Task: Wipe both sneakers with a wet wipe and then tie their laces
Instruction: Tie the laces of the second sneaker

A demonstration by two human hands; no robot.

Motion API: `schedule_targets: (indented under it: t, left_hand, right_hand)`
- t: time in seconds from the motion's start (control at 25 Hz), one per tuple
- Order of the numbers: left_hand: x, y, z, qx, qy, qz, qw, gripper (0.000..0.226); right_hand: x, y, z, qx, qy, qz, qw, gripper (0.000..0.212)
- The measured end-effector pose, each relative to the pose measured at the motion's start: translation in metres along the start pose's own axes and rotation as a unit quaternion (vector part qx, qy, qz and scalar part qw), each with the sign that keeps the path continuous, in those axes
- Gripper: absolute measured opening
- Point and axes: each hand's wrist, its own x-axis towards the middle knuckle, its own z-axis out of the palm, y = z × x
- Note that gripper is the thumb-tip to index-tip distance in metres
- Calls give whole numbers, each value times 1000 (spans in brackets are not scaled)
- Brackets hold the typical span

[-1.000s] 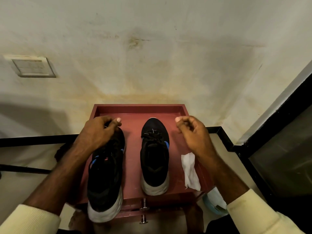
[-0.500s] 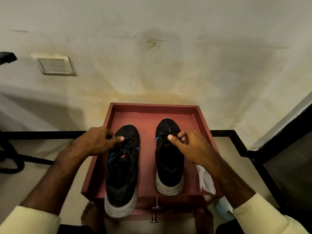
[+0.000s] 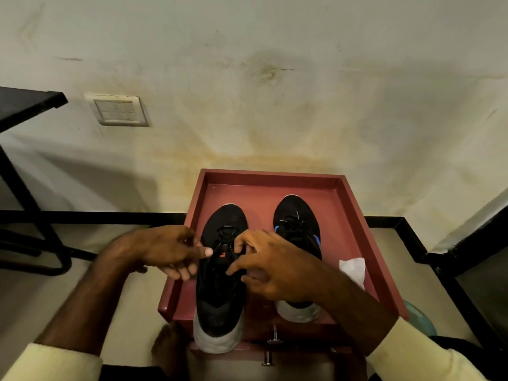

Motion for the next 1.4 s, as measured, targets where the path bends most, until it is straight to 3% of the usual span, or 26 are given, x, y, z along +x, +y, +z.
schedule_targets:
  t: [0.12,0.24,0.44,0.68,0.8,0.92,1.16,1.28,1.4]
  left_hand:
    - [-7,-3,0,-19,5,40,999,28]
    - [-9,-6,-2,-42,22,66,997,21]
    - [-11,-8,-12,-203,69,119,970,19]
    - [-29,7,-19,-425,126,225,868,22]
    - [-39,13,-20,-471,125,268,831,28]
    - [-43,16,-16,-416,119,284,856,30]
    - [-27,23,14,-183,73,277,941,24]
    - [-21,27,33,-30,124,236,963,29]
    - [-11,25,39,31,197,214,956,23]
  right_hand:
    - [2,2,-10,19,-2,-6,1000,18]
    - [5,-1,-15,191,71,30,979,15]
    - [16,-4,-23,429,241,96,865,20]
    - [18,-7,-30,458,319,115,822,25]
    - [15,-12,-29,458,323,98,822,20]
    - [12,-15,-28,453,310,82,832,17]
    - [14,-21,-23,452,310,72,833,21]
    - [18,-20,-21,467,315,91,821,22]
    - [20,-20,-20,480,316,109,811,19]
